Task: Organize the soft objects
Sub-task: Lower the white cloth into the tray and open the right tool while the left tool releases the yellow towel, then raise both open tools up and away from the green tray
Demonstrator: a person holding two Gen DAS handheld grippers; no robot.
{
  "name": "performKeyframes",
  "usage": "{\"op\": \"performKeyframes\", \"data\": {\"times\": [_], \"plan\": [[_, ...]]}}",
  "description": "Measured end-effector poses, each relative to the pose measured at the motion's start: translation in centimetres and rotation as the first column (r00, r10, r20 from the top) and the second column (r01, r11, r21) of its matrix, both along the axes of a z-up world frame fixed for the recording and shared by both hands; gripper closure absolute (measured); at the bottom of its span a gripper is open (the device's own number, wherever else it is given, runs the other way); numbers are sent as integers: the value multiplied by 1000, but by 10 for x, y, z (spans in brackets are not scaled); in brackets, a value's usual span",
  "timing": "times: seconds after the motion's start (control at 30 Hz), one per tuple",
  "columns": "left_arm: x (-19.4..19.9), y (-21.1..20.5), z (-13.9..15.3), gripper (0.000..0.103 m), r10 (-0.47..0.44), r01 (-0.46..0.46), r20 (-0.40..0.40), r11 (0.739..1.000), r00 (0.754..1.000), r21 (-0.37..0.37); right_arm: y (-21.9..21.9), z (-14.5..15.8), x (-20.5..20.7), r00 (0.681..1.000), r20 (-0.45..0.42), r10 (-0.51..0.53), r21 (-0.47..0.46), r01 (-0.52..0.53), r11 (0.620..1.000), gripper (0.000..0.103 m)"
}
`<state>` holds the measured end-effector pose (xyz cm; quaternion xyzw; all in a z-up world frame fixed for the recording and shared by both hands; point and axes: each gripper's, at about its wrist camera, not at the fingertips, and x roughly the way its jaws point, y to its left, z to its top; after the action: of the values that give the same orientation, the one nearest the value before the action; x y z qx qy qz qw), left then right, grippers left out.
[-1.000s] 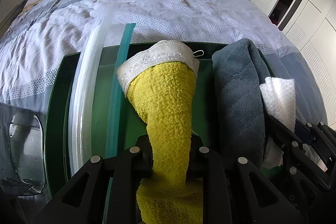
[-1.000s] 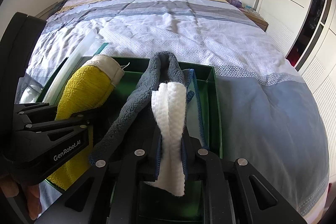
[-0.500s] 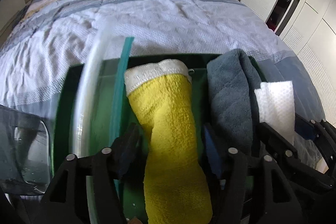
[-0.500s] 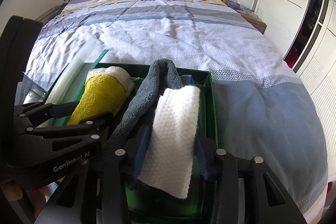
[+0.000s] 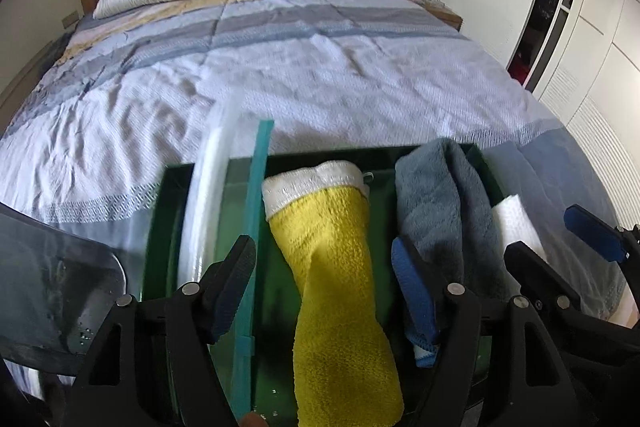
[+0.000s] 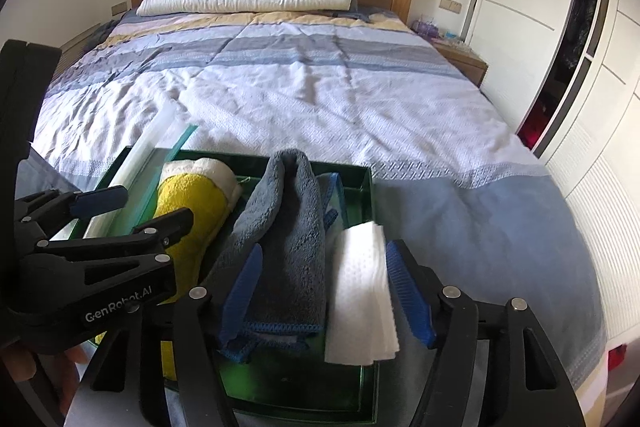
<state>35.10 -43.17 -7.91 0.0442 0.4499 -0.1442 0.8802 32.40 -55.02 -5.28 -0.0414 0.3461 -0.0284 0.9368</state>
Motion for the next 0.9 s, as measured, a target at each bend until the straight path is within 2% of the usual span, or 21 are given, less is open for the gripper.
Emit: {"op": "performKeyframes", "data": {"times": [0.13,0.57,0.9], "plan": [[-2,3,7,27,21,-22,40,1000,999,14,0,6,-5,1000,18,-9,-10,10,1000,33],[-10,3,24,27,36,-38,106,999,994,19,6,22,-21,998,62,-12,-57,16,998,29],[-26,8,41,27,32,-30,107,999,994,-19,10,41,-43,997,79,-16,-75,22,997,29]]}}
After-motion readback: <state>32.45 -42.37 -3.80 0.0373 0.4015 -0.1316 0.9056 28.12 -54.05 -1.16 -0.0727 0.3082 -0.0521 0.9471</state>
